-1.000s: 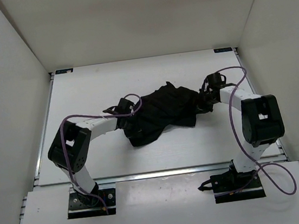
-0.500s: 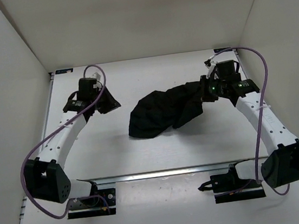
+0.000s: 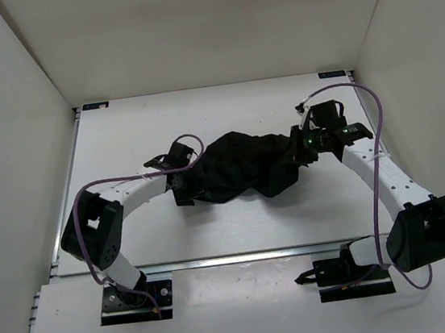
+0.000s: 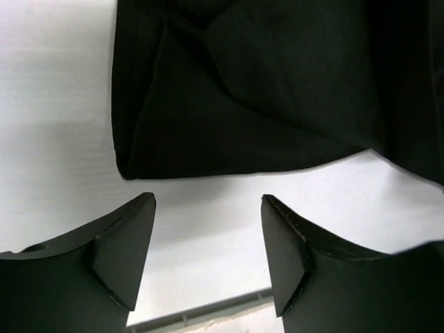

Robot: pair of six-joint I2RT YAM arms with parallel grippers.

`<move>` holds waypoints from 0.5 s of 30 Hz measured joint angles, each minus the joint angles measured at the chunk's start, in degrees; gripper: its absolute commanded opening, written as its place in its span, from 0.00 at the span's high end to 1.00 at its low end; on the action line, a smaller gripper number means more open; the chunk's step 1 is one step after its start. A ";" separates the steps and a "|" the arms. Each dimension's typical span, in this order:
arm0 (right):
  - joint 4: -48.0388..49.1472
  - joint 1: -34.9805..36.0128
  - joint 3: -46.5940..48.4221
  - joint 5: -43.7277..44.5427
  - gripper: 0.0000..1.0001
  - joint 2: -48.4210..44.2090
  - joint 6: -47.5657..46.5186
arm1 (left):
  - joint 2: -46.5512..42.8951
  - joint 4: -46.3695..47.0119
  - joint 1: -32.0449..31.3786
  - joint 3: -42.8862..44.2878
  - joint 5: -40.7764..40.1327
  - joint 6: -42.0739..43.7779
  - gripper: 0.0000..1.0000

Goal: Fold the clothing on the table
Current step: Flatten the skirt out

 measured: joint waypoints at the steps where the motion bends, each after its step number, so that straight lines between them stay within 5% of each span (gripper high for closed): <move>1: 0.22 -0.07 -0.42 -0.20 1.00 0.00 0.11 | 0.26 0.20 0.00 0.15 -0.48 -0.20 0.25; 7: 0.96 -0.11 -1.46 -1.27 1.00 0.00 0.31 | 7.32 1.11 -0.02 4.17 -2.97 -1.46 0.27; 8: 1.11 -0.09 -1.49 -1.46 1.00 0.02 0.28 | 8.52 1.36 0.02 5.81 -3.26 -1.46 0.34; 10: 1.33 -0.15 -1.49 -1.92 1.00 0.17 0.22 | 11.76 2.12 0.02 9.20 -3.21 -2.27 0.92; 11: 1.31 -0.44 -1.49 -2.32 1.00 0.37 0.07 | 13.53 2.89 0.04 10.82 -3.06 -2.32 1.00; 15: -0.26 -1.55 -1.22 -2.82 0.99 1.57 -1.53 | 16.35 3.80 1.03 14.58 -1.68 -2.05 1.00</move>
